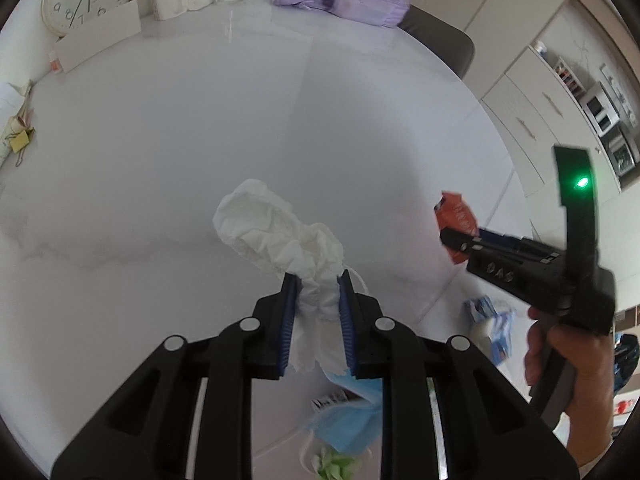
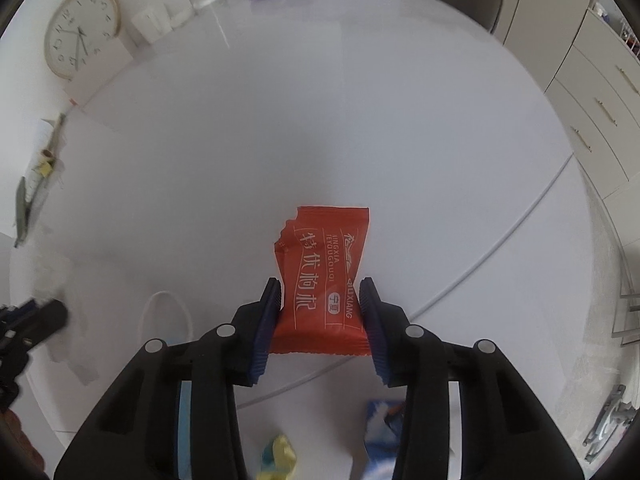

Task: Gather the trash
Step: 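Grasp the white tissue with the left gripper while the right grasps the red snack wrapper, then carry the tissue and red wrapper over the wastebasket and open both grippers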

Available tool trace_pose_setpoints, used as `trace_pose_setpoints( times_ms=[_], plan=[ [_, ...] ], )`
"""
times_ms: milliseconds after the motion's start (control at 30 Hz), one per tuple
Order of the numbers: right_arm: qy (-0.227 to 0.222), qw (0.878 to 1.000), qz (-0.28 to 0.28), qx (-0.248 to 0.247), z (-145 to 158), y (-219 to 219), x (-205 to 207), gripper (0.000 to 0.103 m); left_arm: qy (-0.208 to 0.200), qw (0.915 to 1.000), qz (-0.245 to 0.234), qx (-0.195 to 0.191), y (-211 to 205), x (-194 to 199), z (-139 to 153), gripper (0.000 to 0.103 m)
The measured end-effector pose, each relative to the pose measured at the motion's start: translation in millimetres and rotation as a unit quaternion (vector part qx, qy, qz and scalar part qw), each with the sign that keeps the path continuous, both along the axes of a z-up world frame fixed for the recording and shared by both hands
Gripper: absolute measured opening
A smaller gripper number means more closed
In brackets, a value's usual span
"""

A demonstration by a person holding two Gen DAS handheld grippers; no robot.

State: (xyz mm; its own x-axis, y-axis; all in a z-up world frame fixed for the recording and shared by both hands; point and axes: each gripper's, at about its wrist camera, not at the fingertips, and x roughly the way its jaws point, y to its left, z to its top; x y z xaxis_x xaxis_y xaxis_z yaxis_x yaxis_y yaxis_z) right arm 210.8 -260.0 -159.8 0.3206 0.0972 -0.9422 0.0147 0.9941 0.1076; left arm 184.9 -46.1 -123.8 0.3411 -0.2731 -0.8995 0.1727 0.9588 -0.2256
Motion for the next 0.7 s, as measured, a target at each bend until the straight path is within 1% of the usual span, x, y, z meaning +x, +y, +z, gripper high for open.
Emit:
trace_pose_setpoints(
  times_ms=[67,133,200,267,300,333,367,500,533,567,700],
  plan=[
    [-0.013,1.0,0.001,0.006,16.2,-6.8,-17.2,0.041,-0.007,0.9999,-0.01,0.004,-6.1,-15.4,9.6,0.021],
    [-0.023,1.0,-0.002,0.006,32.1,-15.9,-37.0,0.041,-0.015,0.9995,-0.026,0.001,-23.3,-24.7,18.2,0.021],
    [-0.033,0.999,-0.006,0.006,48.9,-30.3,-65.7,0.041,-0.021,0.9987,-0.046,0.006,-42.5,-46.3,27.5,0.021],
    [-0.039,0.999,-0.014,0.005,62.0,-45.0,-102.2,0.041,-0.025,0.9973,-0.068,0.005,-58.2,-65.3,35.8,0.021],
    [-0.042,0.999,-0.021,0.007,66.9,-54.1,-120.9,0.041,-0.027,0.996,-0.085,0.002,-72.1,-81.1,40.9,0.021],
    [-0.045,0.998,-0.031,0.012,72.1,-64.8,-146.3,0.041,-0.028,0.9949,-0.097,0.001,-81.9,-92.9,43.2,0.021],
    [-0.046,0.998,-0.039,0.016,74.3,-71.0,-162.2,0.041,-0.028,0.9935,-0.11,0.0,-93.8,-102.0,43.8,0.021],
    [-0.042,0.996,-0.075,0.019,72.2,-96.6,-243.3,0.042,-0.023,0.9844,-0.174,0.0,-140.3,-161.0,44.5,0.021],
    [-0.036,0.995,-0.088,0.019,68.0,-104.3,-269.5,0.042,-0.021,0.9818,-0.189,-0.001,-148.6,-172.0,41.9,0.021],
    [-0.031,0.995,-0.098,0.02,63.4,-108.3,-286.2,0.042,-0.017,0.9781,-0.207,0.001,-160.8,-189.4,39.3,0.021],
    [-0.006,0.991,-0.133,0.025,43.6,-125.4,-356.9,0.042,0.001,0.9653,-0.261,0.008,-193.6,-233.7,30.1,0.021]
  ],
)
